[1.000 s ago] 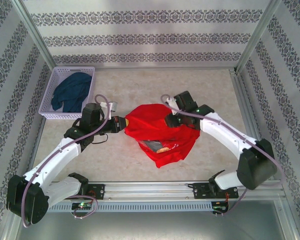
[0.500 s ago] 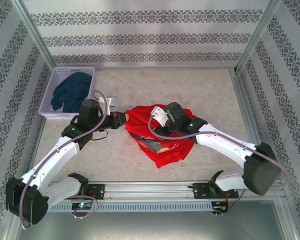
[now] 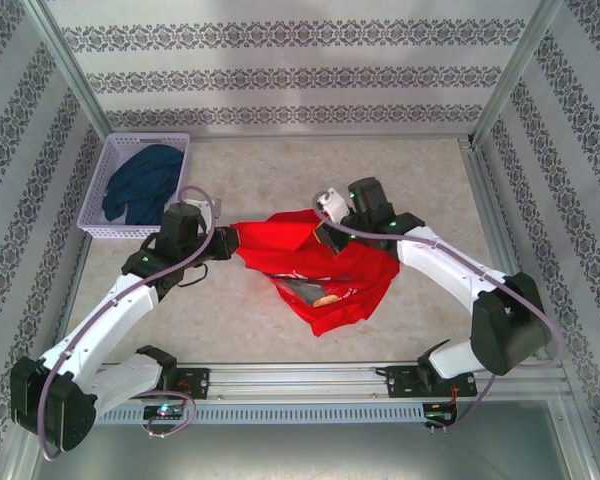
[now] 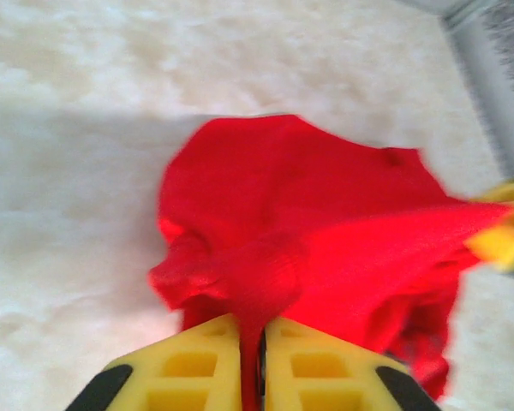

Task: Fold the inside-out t-shirt
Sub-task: Adjust the T-shirt at the center of the table.

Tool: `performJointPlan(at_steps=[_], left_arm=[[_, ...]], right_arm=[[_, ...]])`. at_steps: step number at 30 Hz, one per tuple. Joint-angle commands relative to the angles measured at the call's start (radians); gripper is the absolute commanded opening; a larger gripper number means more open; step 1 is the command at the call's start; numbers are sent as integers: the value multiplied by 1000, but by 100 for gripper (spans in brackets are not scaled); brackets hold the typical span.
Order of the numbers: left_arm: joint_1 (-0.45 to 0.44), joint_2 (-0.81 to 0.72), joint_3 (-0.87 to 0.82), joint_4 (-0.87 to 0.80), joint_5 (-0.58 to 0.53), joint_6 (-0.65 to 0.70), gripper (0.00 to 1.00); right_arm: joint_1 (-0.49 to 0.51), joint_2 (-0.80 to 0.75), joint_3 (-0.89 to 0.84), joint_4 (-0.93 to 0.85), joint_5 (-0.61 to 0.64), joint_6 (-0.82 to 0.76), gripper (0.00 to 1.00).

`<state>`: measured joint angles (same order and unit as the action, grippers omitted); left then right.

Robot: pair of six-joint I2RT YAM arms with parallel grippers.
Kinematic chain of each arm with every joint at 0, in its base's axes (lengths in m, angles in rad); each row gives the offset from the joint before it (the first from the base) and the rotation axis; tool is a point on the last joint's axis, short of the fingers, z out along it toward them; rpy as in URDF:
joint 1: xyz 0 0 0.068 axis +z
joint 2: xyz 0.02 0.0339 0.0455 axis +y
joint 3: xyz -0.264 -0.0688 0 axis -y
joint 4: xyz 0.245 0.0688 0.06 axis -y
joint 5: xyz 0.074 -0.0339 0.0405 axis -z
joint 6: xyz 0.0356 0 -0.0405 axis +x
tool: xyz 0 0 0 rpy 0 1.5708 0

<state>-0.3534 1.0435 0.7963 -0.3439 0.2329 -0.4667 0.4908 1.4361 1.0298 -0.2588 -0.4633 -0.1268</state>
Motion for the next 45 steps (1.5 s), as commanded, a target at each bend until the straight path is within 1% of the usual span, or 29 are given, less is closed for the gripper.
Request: performJointPlan(at_steps=[1,5,7,10,12,14,17,22,23,24,25,27,28,29,30,31,33,34,35,36,38,41,43,45], left_arm=[[-11,33,20,-82,-158,60,34],[-91,-4,49,-19,-215,106,57],[-138,-20,62,20,-224,147,64],[-230,-15,81,83,-189,227,69],[-297,33,106,113,-162,269,72],[-342,103,148,115,-141,288,73],[-382,212,205,128,-139,289,75],[-404,376,277,155,-152,284,75],[-404,408,288,166,-154,279,74],[-404,436,296,180,-152,278,68],[-403,462,302,190,-150,274,58],[-391,500,316,208,-106,264,37],[-380,504,317,213,-67,255,28],[-361,499,312,228,-7,235,16],[-339,485,301,252,59,204,1],[-319,470,283,277,110,168,0],[-264,431,230,363,260,66,0],[-242,416,210,398,318,21,0],[-225,403,193,425,367,-24,0],[-209,391,180,439,397,-56,0],[-196,370,165,436,416,-87,0],[-182,351,153,427,431,-116,0],[-177,342,151,423,437,-127,0],[-177,334,155,411,430,-127,0]], right_arm=[[-29,-13,62,-38,-272,140,0],[-85,32,127,-42,-404,274,0],[-98,53,152,-46,-427,318,0],[-102,75,180,-50,-431,364,0],[-106,83,190,-46,-428,393,0],[-111,83,191,-37,-423,416,0],[-123,77,186,-13,-414,456,0],[-131,68,187,10,-415,506,0],[-133,66,187,14,-410,513,0],[-134,66,185,19,-399,521,0],[-138,66,180,23,-390,536,0],[-154,59,158,31,-353,559,0],[-158,52,154,20,-311,556,4],[-160,42,154,-22,-231,541,8],[-160,30,159,-81,-123,509,11],[-154,17,165,-131,-13,477,17],[-131,-17,162,-218,264,410,30],[-120,-36,145,-226,350,391,34],[-112,-65,111,-218,403,380,38],[-107,-99,62,-188,418,369,41],[-84,-180,-39,-119,413,353,47],[-2,-287,-165,-57,435,306,54],[52,-332,-233,-27,463,305,59],[82,-347,-294,32,445,324,62]])
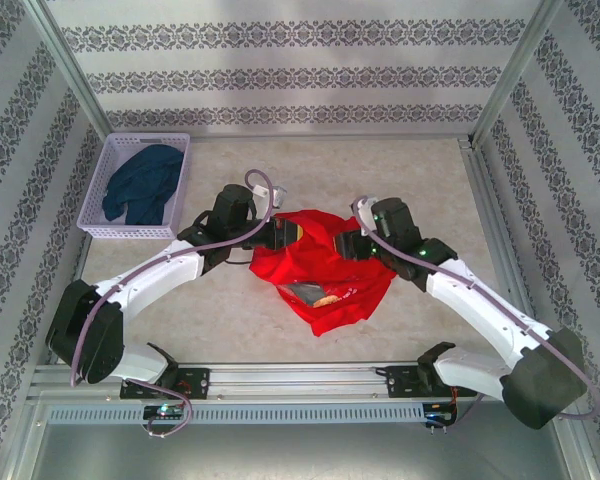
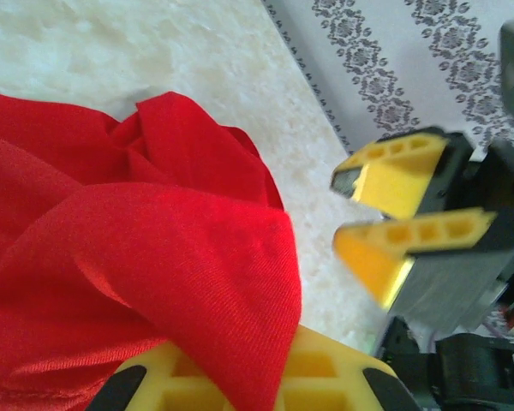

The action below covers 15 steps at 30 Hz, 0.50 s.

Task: Fold the inside-out t-shirt
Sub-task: Adjust the T-shirt at the center of the table.

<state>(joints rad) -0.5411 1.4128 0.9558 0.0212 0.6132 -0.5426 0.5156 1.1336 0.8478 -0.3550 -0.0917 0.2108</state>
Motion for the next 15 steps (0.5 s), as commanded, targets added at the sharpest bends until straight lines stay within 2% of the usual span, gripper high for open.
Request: performJointPlan(at_steps=[1,3,8,12,15], left_arm=[[11,-36,-2,41,48,-51,0],[12,-35,7,34,46,-53,0],[14,-34,24,23,41,-53,0],[16,-42,29,6,44,-40,0],[28,-61,17,-7,32,-31,0]], right_arm=[[70,-43,-134,163,57,-1,64],[115,-26,-170,241,58,18,72],[199,59,-227,374,167,-19,82],[172,155,-197,438,263,-43,80],[106,227,-146,478,207,-64,71]])
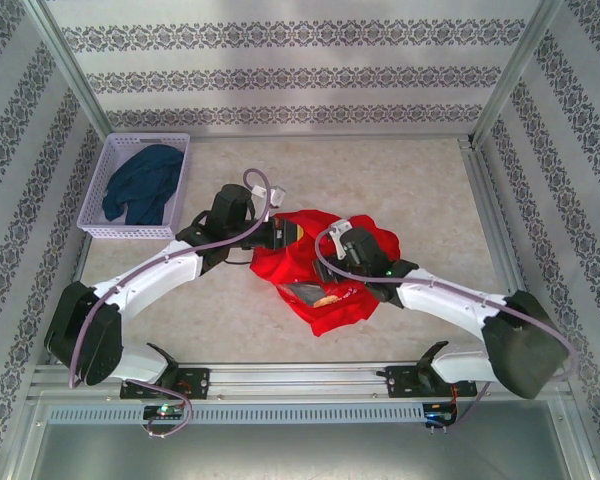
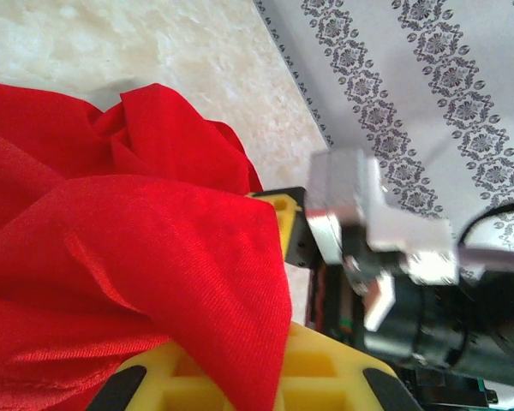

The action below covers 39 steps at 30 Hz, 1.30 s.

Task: Fold the inside-out t-shirt
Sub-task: Adjust the T-shirt at the center of the table.

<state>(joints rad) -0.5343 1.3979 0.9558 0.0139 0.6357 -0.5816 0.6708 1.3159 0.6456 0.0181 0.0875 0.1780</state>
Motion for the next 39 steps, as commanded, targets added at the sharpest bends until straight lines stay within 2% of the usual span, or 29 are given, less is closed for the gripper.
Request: performJointPlan(at_steps=[1,5,6,9,11,14,17,18,21,24,27,32,34,39], left_arm=[[28,-54,9,0,6,7,0],[52,-86,-16,0,6,6,0],[57,-91,-18,-4,7,9,0],[74,-106,-23,-29,-8,26,0],[80,-119,-28,-62,-55,47,0],[80,-127,-18,-183,-266,93,1],[80,-101,13,-307,-463,125,19],[78,-87,30,-351,-512,135,29],[46,-75,77,-443,-625,193,46],[-12,-117,87,-469,-714,247,60],[-91,-176,78,-462,-751,303,68],[-206,-216,52,-387,-629,375,67],[-225,-199,56,-374,-579,391,61],[-233,-137,77,-323,-418,414,38]], right_arm=[[-68,62,69,112,-3,-34,67],[-124,126,106,139,-113,-48,47],[-139,136,111,151,-161,-46,40],[-171,138,138,154,-352,-35,12],[-191,113,153,145,-503,-8,0],[-221,49,154,159,-745,78,0],[-234,0,157,175,-907,168,0],[-237,-9,160,171,-942,190,0],[-250,-12,180,167,-1028,255,0],[-265,-4,200,148,-1070,275,0],[-289,17,220,131,-1094,288,0],[-312,44,251,110,-1114,303,0],[-319,45,258,99,-1117,303,0],[-333,46,265,82,-1121,300,0]])
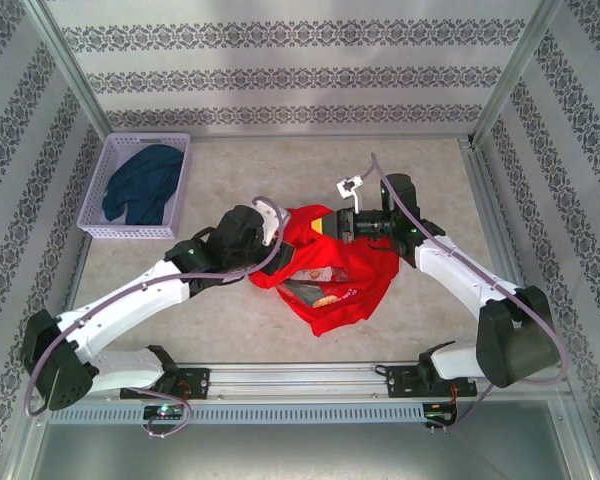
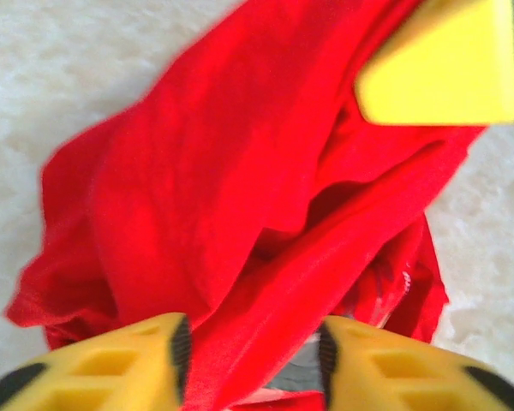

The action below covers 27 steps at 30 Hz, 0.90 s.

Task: Fold the inside-out t-shirt
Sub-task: Adjust the T-shirt at the center of the table.

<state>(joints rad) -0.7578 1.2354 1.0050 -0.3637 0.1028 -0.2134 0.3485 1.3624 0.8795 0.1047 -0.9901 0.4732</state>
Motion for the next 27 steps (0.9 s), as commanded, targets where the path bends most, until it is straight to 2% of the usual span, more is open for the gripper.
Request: performJointPlan(at_steps=[1,3,7,16,22,27], left_arm=[[-9,39,34,69,144,46,35],[-8,68,51,96,180,42,32],[5,138,102,112,169,25,31],[47,231,135,155,201,-27,38],[76,262,143,173,217,-29,29],[89,278,155,172,229,-14,26]], right_arm=[[-11,-3,30,-7,-45,4,0],[-12,-8,30,-11,-45,2,0],[-20,-13,22,-19,-44,-6,0],[-31,-35,7,-17,-49,-14,0],[-36,-49,-4,-29,-55,-27,0],[-41,-57,-3,-43,-60,-41,0]])
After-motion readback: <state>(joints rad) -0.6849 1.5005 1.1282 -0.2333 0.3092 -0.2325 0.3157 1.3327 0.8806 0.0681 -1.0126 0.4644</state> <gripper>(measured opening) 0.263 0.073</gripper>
